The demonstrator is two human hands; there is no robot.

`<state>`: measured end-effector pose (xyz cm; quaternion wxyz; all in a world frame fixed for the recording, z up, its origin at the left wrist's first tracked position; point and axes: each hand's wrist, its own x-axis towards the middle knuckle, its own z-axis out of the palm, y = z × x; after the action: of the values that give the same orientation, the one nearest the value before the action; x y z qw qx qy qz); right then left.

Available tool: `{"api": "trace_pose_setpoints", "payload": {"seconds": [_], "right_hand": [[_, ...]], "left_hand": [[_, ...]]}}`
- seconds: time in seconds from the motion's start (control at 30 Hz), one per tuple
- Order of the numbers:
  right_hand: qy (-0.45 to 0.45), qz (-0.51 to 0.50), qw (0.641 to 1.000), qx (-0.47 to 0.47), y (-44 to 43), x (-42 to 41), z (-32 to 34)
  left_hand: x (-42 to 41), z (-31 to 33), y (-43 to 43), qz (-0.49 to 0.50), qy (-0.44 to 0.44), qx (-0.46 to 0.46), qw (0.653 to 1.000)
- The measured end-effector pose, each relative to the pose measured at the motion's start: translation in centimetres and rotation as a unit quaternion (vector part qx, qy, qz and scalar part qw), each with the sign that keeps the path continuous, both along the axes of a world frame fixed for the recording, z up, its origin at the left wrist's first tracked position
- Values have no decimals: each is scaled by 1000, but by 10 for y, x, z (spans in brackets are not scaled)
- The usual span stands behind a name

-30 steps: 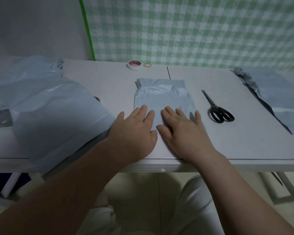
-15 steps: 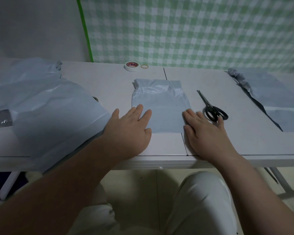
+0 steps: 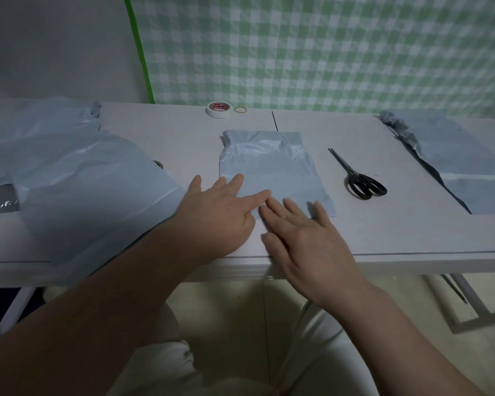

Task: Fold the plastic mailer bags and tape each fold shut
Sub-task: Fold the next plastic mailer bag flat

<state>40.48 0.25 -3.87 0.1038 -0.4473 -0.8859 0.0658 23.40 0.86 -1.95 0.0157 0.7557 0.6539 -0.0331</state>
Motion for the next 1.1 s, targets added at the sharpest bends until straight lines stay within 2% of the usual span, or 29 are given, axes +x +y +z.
{"api": "trace_pose_setpoints", "payload": {"seconds": [0.3, 0.37, 0.47, 0.63, 0.73, 1.0, 1.1], "right_hand": [[-38, -104, 993, -28, -2, 35, 13], [-45, -106, 993, -35, -3, 35, 14], [-48, -106, 992, -38, -3, 36, 13], [-62, -98, 993, -19, -5, 38, 8], [-67, -107, 992, -4, -5, 37, 5], [-44, -115, 992, -14, -6, 36, 10], [-33, -114, 993, -14, -5, 37, 12]], "left_hand": [[-1, 3, 0, 0, 3, -21, 1000], [3, 5, -2, 7, 16, -17, 1000], [24, 12, -12, 7, 55, 39, 998], [63, 4, -33, -36, -11, 33, 999], [58, -6, -41, -25, -15, 48, 998], [29, -7, -52, -4, 41, 51, 998], [22, -9, -54, -13, 18, 93, 995]]}}
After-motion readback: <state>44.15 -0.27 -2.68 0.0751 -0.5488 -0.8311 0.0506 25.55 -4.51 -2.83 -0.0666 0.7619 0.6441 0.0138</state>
